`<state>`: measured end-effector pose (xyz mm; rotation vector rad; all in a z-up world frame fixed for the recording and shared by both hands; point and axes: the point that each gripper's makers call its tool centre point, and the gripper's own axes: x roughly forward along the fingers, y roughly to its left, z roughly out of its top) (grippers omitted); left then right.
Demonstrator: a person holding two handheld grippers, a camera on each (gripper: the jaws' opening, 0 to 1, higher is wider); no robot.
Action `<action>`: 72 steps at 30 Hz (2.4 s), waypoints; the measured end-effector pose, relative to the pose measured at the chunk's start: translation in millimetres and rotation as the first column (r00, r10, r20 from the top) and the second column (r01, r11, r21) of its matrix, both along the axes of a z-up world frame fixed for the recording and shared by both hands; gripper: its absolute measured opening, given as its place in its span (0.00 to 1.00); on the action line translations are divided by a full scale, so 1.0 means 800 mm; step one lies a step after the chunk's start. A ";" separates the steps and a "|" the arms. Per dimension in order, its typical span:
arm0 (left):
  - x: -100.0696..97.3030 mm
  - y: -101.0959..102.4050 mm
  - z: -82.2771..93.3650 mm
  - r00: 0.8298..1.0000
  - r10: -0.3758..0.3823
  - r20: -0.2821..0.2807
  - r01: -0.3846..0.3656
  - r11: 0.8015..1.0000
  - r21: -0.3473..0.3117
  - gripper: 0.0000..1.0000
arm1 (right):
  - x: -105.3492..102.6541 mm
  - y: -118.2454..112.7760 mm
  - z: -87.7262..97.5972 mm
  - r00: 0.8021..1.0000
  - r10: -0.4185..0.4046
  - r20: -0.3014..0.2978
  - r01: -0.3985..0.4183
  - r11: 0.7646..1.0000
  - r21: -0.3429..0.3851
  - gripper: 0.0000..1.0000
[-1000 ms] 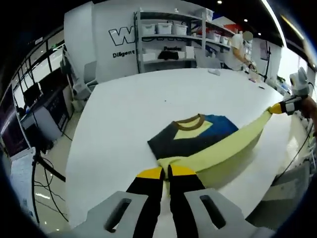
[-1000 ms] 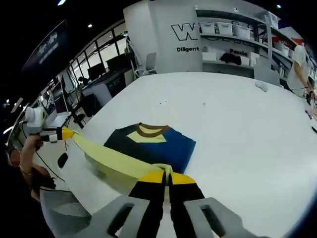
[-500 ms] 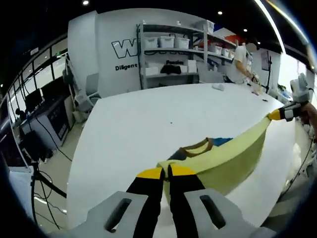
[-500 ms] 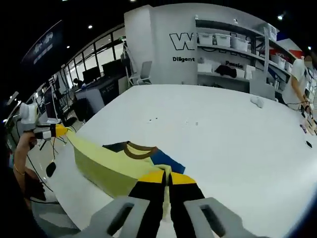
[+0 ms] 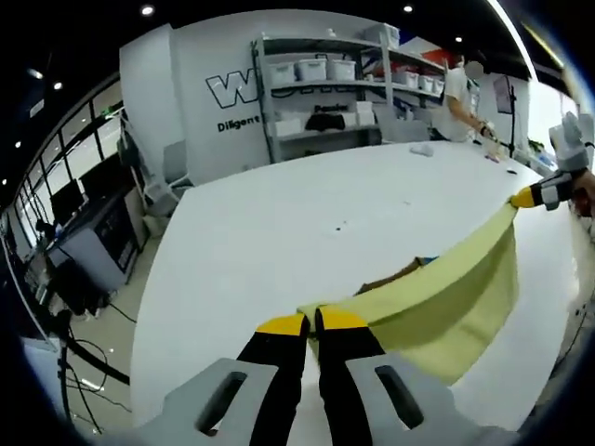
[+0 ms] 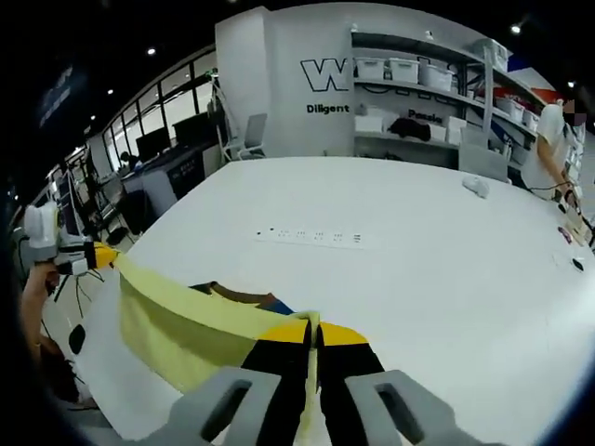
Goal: Fold the garment on the visible template until the final outline fits inside the template.
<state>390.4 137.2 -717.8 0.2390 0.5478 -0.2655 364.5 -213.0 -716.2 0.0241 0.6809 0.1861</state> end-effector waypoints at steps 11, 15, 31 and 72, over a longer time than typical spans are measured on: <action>0.038 0.005 -0.069 0.994 0.100 -0.041 -0.104 0.990 -0.095 0.10 | 0.060 -0.004 -0.071 0.997 -0.071 0.019 0.070 0.997 0.022 0.00; 0.048 0.006 -0.099 0.989 0.123 -0.081 -0.131 0.987 -0.096 0.10 | 0.067 -0.002 -0.098 0.995 -0.097 -0.014 0.097 0.995 0.020 0.00; 0.064 0.004 -0.157 0.978 0.155 -0.138 -0.168 0.982 -0.084 0.10 | 0.075 -0.008 -0.180 0.990 -0.092 -0.107 0.085 0.994 -0.063 0.00; 0.085 0.005 -0.162 0.995 -0.090 -0.043 0.092 0.994 0.053 0.47 | 0.098 0.003 -0.174 0.995 0.100 0.004 -0.099 0.990 -0.103 0.31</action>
